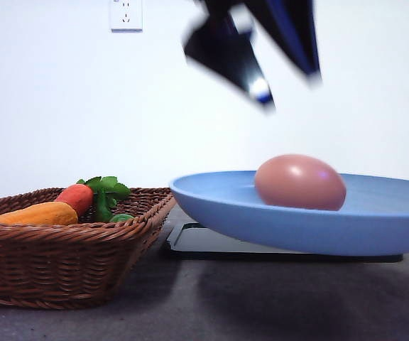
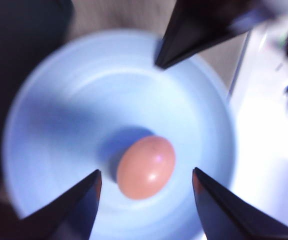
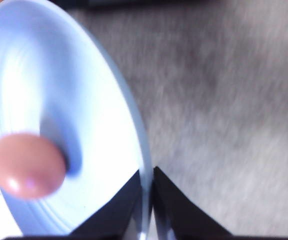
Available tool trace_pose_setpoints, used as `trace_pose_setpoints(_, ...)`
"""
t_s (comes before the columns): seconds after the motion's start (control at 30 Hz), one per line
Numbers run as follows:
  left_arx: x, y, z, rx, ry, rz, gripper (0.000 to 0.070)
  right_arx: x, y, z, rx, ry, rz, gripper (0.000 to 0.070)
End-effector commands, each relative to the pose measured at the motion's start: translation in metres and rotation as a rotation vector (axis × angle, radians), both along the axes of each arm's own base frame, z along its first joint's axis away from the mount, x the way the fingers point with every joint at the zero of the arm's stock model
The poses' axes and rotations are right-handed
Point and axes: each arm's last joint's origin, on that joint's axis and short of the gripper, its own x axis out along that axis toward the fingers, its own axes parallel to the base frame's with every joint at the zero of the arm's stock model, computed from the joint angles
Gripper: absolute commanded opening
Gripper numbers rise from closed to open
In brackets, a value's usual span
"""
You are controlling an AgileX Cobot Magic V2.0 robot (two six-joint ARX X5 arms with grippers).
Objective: Transfer egg from basket to plate and serve
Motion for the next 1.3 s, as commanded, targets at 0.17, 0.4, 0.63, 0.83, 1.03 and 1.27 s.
trace_pose_setpoints(0.17,-0.015,0.055,0.065,-0.162,-0.117,0.075,0.0374,0.042,0.004,0.002,-0.048,-0.01,0.032,0.0)
trace_pose_setpoints(0.4,-0.04,0.121,0.109,-0.27,-0.22,0.175,0.0374,0.102,-0.001,-0.007,-0.058,-0.003,0.012,0.0)
trace_pose_setpoints(0.63,-0.065,0.168,0.131,-0.342,-0.306,0.262,0.0374,0.155,-0.006,-0.02,-0.056,-0.001,-0.026,0.0)
trace_pose_setpoints(0.83,-0.076,0.185,0.138,-0.373,-0.347,0.298,0.0374,0.18,-0.005,-0.03,-0.064,-0.012,-0.034,0.0)
trace_pose_setpoints(1.03,-0.075,0.186,0.138,-0.369,-0.345,0.304,0.0373,0.186,-0.007,-0.033,-0.131,-0.037,-0.065,0.0016)
trace_pose_setpoints(1.27,-0.07,0.181,0.135,-0.358,-0.335,0.304,0.0373,0.188,-0.008,-0.03,-0.148,-0.049,-0.074,0.0225)
